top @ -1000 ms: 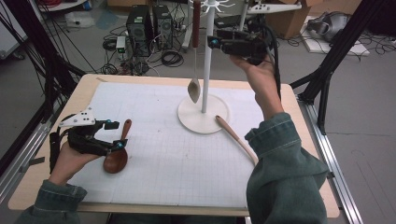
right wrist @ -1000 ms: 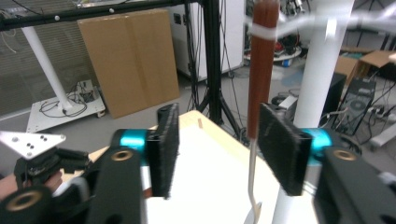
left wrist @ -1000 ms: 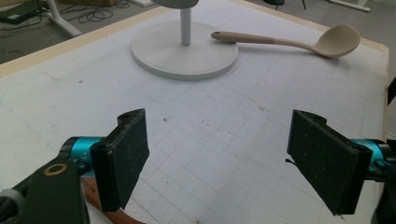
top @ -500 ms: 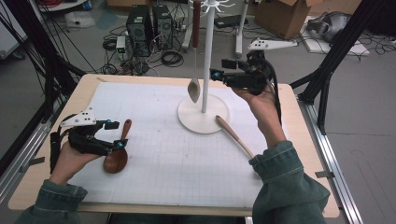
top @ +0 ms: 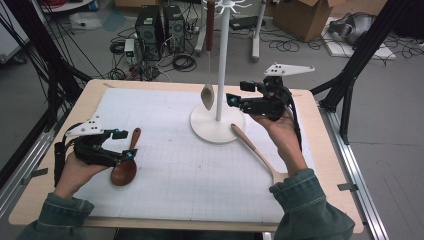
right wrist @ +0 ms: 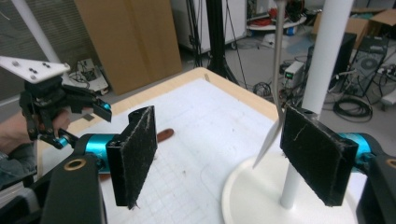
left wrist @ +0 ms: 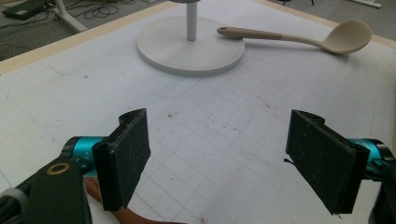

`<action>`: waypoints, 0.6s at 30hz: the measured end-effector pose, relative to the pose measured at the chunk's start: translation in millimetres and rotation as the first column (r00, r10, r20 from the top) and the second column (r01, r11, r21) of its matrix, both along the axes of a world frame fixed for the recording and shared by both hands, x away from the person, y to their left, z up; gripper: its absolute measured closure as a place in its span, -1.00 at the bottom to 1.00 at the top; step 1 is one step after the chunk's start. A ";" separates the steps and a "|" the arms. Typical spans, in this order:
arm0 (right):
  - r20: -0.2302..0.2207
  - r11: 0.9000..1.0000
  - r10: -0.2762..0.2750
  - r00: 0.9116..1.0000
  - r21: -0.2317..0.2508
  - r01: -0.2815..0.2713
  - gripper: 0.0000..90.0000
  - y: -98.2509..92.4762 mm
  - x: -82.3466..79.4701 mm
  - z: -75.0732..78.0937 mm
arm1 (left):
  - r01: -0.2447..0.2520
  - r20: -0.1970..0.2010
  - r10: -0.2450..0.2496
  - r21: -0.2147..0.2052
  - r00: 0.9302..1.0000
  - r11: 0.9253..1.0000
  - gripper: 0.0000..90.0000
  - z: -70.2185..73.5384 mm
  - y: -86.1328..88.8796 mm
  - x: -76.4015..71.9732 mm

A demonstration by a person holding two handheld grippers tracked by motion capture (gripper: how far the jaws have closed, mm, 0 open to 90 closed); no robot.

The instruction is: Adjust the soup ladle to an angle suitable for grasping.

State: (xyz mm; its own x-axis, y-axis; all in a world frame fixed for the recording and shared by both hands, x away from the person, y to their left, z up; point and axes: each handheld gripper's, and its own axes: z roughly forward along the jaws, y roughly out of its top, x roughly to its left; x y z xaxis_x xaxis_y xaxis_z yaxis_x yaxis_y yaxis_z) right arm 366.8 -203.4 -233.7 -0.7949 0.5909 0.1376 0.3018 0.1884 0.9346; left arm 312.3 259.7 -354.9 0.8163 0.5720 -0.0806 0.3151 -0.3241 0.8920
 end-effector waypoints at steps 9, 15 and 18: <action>-0.051 0.998 -0.018 0.999 -0.068 0.014 -0.43 -16.4 -13.4 -35.3 | 0.013 -0.007 -0.013 0.011 1.000 1.000 -0.51 -3.9 -7.2 0.7; -0.081 0.993 -0.042 0.996 -0.110 0.033 -0.41 -31.8 -16.8 -55.3 | 0.019 -0.009 -0.018 0.012 1.000 1.000 -0.51 -5.2 -9.0 1.0; -0.095 0.991 -0.057 0.994 -0.128 0.045 -0.38 -39.5 -17.4 -65.2 | 0.023 -0.008 -0.023 0.017 1.000 1.000 -0.51 -4.9 -9.2 0.9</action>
State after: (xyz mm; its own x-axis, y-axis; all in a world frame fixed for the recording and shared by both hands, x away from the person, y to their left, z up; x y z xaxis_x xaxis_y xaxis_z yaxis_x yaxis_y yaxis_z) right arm 349.4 -242.8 -298.9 -0.7493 0.6481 0.1360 0.4037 0.2842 0.8697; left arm 313.3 250.6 -359.9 0.8285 0.5546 -0.0770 0.3140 -0.3465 0.8839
